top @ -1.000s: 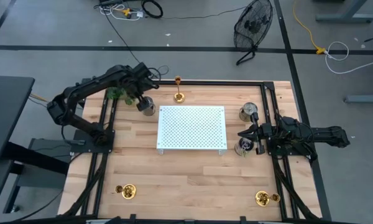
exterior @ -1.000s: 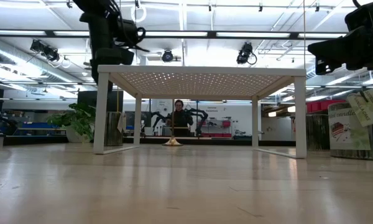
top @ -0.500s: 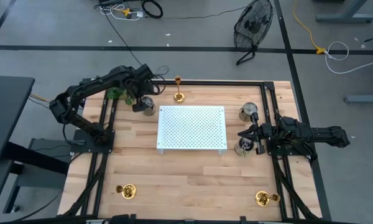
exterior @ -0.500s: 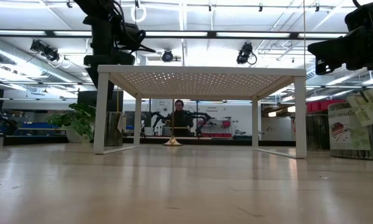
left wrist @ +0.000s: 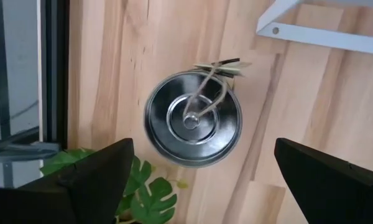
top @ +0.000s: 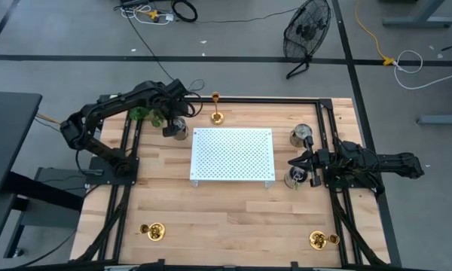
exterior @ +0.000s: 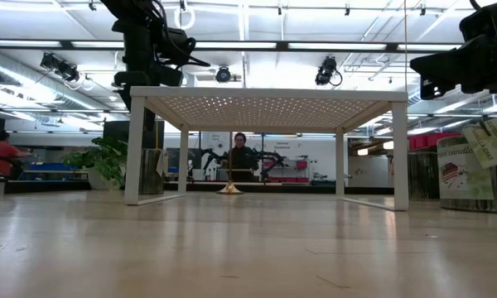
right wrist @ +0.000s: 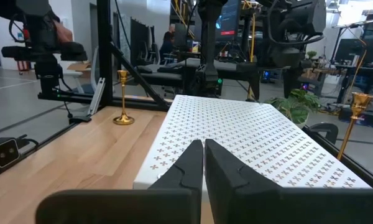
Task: Pick & Place candle stick holders
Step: Put the left metal lid scented candle on the shelf
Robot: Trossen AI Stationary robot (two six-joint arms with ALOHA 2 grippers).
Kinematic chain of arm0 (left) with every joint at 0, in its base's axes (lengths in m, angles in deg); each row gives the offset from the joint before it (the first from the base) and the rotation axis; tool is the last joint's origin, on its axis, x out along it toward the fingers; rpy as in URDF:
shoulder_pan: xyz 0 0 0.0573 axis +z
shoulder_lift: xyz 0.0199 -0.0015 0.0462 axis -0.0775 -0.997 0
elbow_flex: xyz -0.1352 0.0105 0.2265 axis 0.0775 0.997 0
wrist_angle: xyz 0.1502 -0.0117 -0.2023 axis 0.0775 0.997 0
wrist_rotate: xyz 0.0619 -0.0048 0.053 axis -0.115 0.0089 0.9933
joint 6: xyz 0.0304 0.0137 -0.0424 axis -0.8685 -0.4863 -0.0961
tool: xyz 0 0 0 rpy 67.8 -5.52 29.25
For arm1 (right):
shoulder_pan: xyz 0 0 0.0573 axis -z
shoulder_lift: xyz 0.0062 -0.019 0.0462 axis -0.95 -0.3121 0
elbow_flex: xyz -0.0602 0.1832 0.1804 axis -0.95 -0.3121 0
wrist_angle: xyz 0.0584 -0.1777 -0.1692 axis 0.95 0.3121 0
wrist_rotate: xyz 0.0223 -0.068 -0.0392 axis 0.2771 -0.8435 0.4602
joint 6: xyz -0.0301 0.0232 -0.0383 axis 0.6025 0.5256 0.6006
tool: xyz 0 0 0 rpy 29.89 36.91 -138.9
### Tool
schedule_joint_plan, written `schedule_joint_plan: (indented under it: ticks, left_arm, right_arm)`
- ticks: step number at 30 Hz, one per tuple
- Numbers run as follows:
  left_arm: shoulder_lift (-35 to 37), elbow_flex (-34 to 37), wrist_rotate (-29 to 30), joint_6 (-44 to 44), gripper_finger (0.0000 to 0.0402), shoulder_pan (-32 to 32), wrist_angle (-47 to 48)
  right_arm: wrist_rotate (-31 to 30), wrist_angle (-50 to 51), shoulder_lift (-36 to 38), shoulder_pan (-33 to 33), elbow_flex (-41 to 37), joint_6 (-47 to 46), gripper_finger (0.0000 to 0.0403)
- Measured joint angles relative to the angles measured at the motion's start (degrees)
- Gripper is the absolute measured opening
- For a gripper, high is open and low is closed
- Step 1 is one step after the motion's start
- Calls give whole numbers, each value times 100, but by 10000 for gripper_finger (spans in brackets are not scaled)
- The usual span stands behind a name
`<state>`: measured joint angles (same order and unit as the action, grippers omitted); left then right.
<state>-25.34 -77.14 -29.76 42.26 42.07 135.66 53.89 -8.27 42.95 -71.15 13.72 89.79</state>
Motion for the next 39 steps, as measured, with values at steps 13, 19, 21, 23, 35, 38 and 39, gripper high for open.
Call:
schedule_joint_plan:
  ticks: [13,19,21,23,35,38,39]
  left_arm:
    - [-251,20,-113,56,399,-4,-263]
    - [-520,22,-108,154,399,7,-293]
    - [-568,22,-106,157,399,7,-312]
    - [-568,24,-106,154,399,7,-352]
    - [-538,24,-252,-182,400,46,-579]
    - [-476,24,-376,-195,399,59,-568]
    - [-432,24,-448,-194,399,57,-608]
  right_arm:
    - [0,-2,2,0,1,-2,21]
    - [0,0,2,0,0,-2,21]
    - [0,0,2,0,1,-2,21]
    - [0,0,2,0,2,-1,21]
    - [2,0,1,0,0,-1,21]
    - [0,-2,2,0,2,0,21]
    - [0,-2,2,0,2,-1,21]
